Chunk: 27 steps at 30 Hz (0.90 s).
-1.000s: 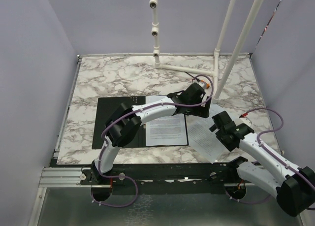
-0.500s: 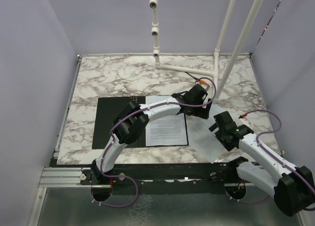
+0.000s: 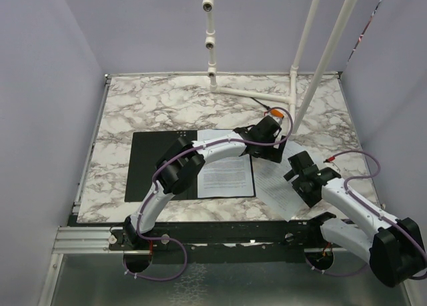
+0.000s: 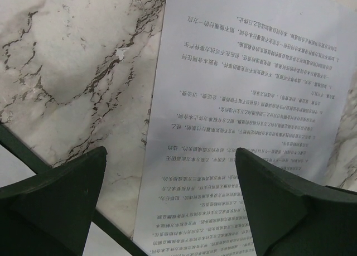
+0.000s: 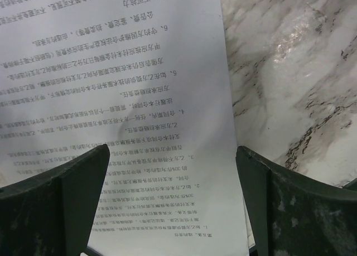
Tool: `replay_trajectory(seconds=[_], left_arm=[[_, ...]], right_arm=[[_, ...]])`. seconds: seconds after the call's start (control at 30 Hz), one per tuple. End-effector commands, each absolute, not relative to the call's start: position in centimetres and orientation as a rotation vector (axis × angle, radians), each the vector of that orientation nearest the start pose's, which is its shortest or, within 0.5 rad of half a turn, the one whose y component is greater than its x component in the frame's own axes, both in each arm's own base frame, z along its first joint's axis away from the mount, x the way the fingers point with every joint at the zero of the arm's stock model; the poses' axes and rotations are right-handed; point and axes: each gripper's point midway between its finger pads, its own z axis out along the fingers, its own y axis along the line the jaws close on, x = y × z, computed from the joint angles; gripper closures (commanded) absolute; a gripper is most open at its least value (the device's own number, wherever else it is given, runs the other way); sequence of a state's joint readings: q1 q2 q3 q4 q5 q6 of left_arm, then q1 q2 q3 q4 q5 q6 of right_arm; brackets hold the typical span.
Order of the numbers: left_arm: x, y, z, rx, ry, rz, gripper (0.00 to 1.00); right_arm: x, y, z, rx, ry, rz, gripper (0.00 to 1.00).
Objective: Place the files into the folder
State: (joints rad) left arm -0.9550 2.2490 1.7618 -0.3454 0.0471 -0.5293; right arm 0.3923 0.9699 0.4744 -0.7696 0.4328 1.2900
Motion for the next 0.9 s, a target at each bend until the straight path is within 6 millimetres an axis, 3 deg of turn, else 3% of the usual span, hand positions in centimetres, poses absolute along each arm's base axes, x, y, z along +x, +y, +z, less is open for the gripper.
replay_trajectory(seconds=[0.0, 0.37, 0.87], left_arm=[[31.0, -48.7, 5.2, 0.577, 2.469, -0.713, 0.01], [30.2, -48.8, 4.3, 0.584, 2.505, -0.740, 0.01], [27.8, -47.9, 0.7, 0.593, 2.630, -0.768, 0.01]], right_arm=[[17.0, 2.1, 1.7, 1.274, 2.301, -0.194, 0.00], [17.5, 3.5, 1.0, 1.300, 2.305, -0.080, 0.00], [18.1, 4.9, 0.6, 1.312, 2.298, 0.056, 0.05]])
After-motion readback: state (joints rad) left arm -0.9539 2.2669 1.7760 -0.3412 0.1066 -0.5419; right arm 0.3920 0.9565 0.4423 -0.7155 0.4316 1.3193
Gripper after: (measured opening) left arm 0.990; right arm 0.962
